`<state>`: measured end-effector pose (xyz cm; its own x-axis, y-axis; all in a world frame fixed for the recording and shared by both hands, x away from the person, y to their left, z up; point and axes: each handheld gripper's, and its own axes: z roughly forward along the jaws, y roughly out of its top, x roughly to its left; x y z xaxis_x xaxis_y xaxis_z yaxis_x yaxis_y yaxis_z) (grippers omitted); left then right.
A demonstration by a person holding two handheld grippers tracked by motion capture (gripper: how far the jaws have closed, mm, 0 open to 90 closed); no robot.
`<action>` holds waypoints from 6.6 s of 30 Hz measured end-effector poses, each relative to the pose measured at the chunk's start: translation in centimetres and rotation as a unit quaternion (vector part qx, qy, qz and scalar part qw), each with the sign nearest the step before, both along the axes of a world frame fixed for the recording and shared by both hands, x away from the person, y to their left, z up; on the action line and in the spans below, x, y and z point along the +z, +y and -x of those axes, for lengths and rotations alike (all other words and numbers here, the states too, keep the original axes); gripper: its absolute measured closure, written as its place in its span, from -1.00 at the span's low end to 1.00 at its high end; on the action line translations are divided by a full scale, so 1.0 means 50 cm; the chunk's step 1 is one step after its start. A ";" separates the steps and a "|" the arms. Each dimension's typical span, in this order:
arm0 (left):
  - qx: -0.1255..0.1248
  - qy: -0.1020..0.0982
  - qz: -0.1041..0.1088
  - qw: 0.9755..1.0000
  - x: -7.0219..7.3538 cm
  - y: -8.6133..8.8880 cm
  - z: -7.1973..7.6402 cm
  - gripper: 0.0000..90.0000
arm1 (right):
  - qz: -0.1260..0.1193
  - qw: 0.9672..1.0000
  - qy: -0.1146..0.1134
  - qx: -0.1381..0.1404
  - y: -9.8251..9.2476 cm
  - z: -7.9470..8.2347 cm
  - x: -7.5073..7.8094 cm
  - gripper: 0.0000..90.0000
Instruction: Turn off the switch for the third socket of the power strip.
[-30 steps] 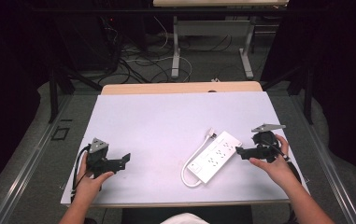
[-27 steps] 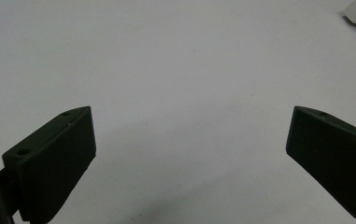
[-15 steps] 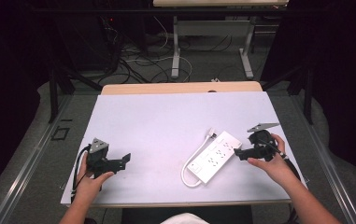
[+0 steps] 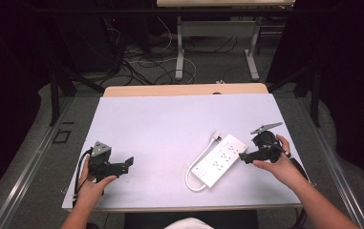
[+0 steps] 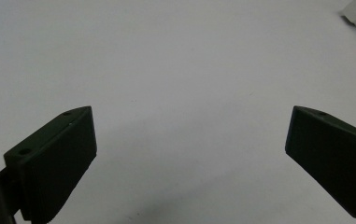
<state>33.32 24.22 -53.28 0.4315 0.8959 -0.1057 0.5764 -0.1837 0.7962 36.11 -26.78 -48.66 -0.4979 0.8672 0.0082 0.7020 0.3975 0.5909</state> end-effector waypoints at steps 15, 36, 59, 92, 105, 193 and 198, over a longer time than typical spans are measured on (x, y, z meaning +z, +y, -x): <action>-0.001 0.000 0.000 1.000 0.000 0.000 0.000 -0.96 | -0.010 0.999 0.032 0.010 0.008 -0.016 0.011 -0.61; -0.002 0.001 0.000 1.000 0.001 0.003 0.000 -0.95 | -0.019 0.997 0.075 -0.010 0.029 -0.058 0.030 -0.46; -0.002 0.003 0.000 1.000 0.001 0.004 -0.001 -0.95 | -0.041 0.991 0.121 -0.031 0.043 -0.104 0.027 -0.23; -0.004 0.004 -0.001 1.000 -0.001 0.003 -0.002 -0.94 | -0.022 0.991 0.129 -0.019 0.088 -0.165 -0.007 0.46; -0.001 -0.001 0.000 1.000 -0.002 0.002 -0.002 -0.94 | -0.009 0.991 0.129 -0.020 0.106 -0.180 -0.019 0.60; -0.004 0.005 0.000 1.000 -0.002 0.005 -0.001 -0.93 | -0.029 0.992 0.122 -0.025 0.095 -0.198 -0.049 0.99; -0.004 0.009 0.001 1.000 -0.002 0.007 0.001 -0.93 | -0.030 0.992 0.120 -0.021 0.093 -0.198 -0.049 0.91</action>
<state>33.28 24.57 -53.36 0.4364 0.8923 -0.1155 0.5890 -0.1863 0.7863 46.01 -22.12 -51.09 -0.4393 0.8812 0.1748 0.8405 0.3345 0.4262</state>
